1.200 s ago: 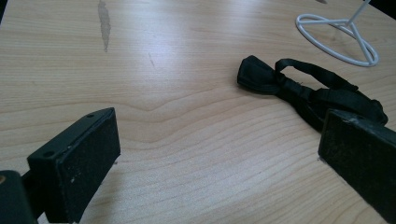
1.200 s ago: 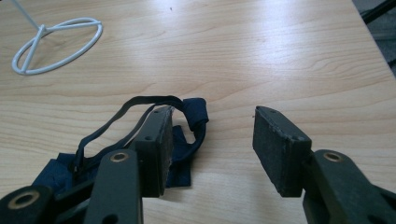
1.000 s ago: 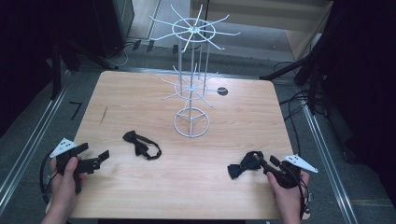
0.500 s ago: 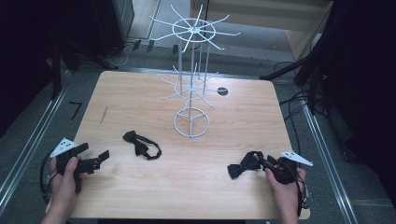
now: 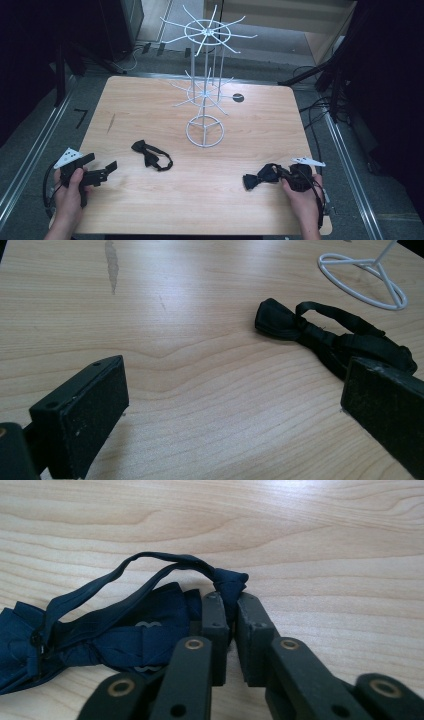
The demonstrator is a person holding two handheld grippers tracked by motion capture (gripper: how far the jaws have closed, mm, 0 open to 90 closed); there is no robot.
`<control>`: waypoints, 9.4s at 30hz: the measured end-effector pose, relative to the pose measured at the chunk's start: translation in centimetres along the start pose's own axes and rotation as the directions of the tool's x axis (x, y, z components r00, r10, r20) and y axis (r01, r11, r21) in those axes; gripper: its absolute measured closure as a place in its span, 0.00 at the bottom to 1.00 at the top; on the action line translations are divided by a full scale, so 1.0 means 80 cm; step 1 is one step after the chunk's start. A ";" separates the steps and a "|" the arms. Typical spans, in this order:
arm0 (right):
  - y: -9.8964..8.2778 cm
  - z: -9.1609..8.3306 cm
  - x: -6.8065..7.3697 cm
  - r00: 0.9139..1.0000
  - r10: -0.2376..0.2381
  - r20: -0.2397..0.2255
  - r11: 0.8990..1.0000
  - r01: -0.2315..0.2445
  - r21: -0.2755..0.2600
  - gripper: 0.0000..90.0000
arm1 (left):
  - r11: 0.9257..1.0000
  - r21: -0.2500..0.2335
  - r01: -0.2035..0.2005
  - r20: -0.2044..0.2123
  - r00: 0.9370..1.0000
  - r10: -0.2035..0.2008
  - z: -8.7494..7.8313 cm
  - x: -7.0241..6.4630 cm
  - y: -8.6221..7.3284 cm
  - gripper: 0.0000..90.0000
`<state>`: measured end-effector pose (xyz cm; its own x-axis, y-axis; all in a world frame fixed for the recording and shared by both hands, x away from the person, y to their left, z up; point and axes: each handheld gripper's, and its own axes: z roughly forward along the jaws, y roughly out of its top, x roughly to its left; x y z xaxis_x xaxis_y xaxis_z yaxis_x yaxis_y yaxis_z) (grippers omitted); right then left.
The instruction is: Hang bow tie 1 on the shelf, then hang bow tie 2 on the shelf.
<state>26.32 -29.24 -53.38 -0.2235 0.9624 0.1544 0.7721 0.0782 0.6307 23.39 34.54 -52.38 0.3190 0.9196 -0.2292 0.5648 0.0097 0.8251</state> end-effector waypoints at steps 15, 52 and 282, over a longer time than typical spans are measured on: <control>0.031 0.007 0.027 0.984 -0.126 0.126 0.977 0.101 0.188 0.97 | 1.000 -0.005 0.007 0.004 1.000 -0.007 -0.001 0.001 0.000 0.00; 0.029 -0.030 0.073 0.985 -0.149 0.089 0.905 0.172 -0.389 0.97 | 1.000 0.001 0.012 -0.001 1.000 -0.012 0.000 0.002 0.000 0.00; 0.083 0.078 0.317 0.905 -0.351 -0.241 0.924 0.294 -0.243 0.63 | 1.000 0.002 0.012 0.015 1.000 -0.012 0.000 0.003 0.000 0.00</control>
<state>29.51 -2.69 -50.06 -0.6163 0.7809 0.1014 0.5034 0.2917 0.8133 23.49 34.72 -52.42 0.3232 0.9136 -0.2468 0.5704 0.0201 0.8212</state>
